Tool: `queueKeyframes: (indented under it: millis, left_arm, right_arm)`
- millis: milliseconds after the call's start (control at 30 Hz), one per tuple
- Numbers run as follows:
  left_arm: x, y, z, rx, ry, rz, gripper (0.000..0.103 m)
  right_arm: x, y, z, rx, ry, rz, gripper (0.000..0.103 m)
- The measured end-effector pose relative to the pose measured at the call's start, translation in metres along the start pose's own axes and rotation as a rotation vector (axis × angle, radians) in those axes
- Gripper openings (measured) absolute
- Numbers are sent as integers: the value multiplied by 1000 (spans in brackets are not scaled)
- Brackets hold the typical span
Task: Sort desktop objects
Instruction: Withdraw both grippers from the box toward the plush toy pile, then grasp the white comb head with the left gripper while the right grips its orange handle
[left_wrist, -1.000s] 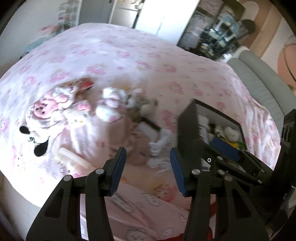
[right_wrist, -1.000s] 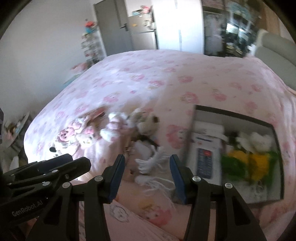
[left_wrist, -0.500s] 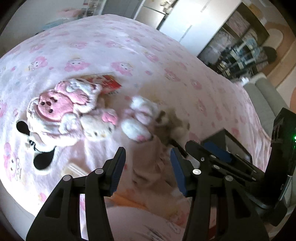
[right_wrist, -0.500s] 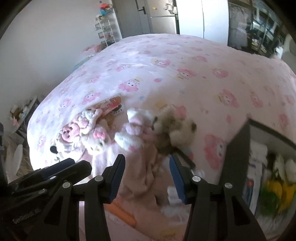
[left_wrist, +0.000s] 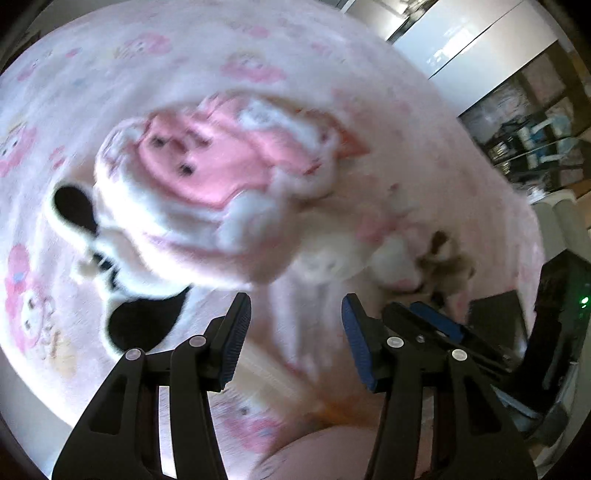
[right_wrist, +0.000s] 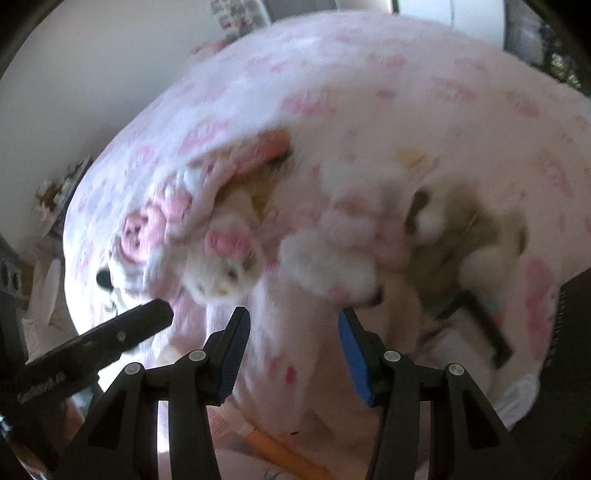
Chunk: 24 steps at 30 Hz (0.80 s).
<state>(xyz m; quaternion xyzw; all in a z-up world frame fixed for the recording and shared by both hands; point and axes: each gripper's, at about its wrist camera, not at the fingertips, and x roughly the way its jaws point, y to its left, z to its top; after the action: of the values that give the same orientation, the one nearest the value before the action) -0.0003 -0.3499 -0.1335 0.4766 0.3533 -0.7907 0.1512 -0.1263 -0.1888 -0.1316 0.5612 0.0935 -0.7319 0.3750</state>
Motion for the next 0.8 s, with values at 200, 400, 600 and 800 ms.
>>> queueKeyframes:
  millis: [200, 400, 600, 800]
  left_arm:
    - [3, 27, -30, -70, 87, 13, 54]
    - [16, 39, -39, -102, 91, 4, 60]
    - [20, 40, -33, -129, 64, -123, 15]
    - [2, 28, -29, -163, -17, -227, 6]
  right_arm:
    - [7, 7, -31, -75, 116, 35, 47]
    - [0, -6, -59, -12, 164, 90, 47]
    - [-7, -27, -72, 91, 174, 137, 47]
    - [-13, -28, -75, 96, 153, 127, 47]
